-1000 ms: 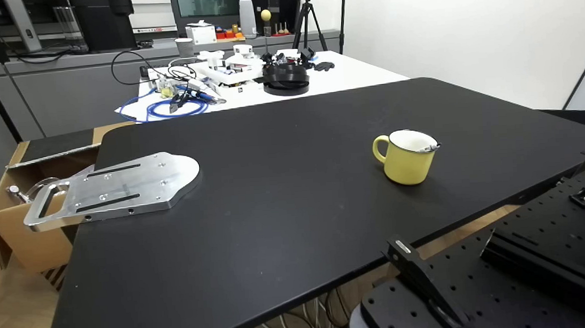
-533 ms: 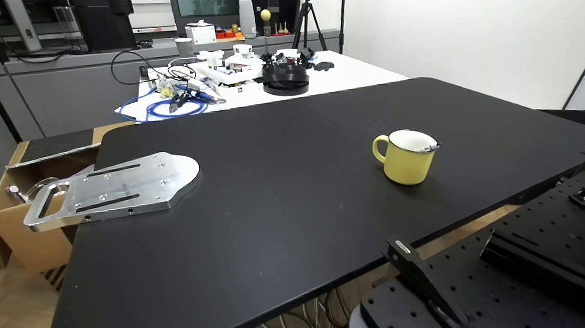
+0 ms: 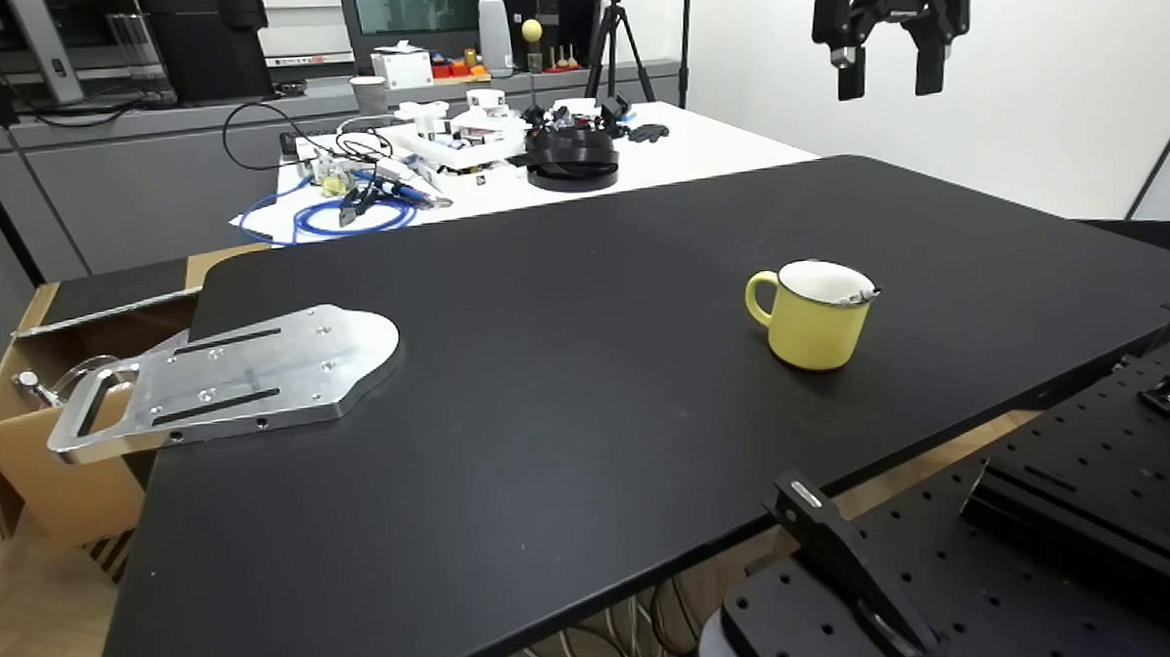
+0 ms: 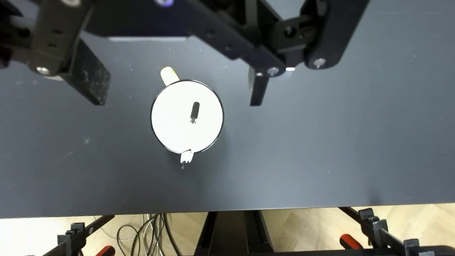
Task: Pick the pen from the cup and put it on the table
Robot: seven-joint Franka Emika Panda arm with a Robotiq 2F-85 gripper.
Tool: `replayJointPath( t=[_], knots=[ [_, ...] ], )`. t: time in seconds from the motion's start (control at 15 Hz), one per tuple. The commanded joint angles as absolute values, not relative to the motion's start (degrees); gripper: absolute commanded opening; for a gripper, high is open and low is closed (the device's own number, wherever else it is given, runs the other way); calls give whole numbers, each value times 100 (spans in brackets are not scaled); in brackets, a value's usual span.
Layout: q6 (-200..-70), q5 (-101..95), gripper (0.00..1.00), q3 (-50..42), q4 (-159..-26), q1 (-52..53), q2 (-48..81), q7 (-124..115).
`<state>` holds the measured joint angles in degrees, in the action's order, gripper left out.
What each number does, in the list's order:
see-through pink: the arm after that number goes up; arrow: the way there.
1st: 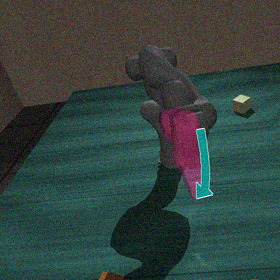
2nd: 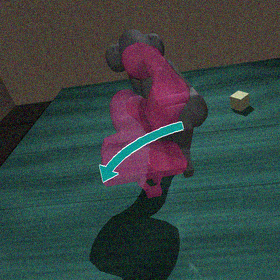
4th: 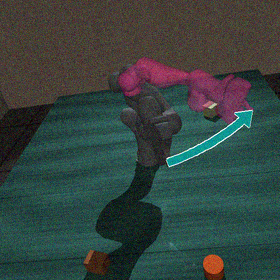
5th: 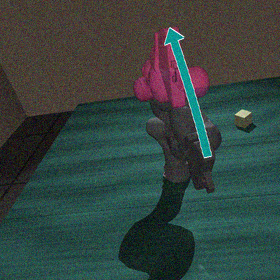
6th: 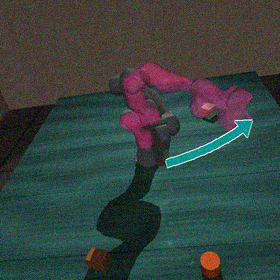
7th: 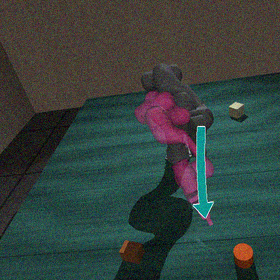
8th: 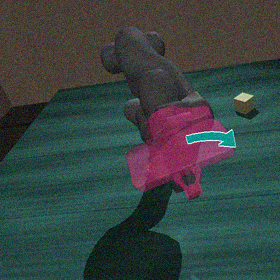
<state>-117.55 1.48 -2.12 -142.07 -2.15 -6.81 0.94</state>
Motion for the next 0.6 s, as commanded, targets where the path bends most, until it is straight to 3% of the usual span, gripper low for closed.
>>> replayJointPath(
  t=[0.0,0.53],
  knots=[
    [-11554,301,100,-227,-13728,-249,89,-364],
    [-11216,853,100,-255,-13456,-261,1030,-739]
  ],
)
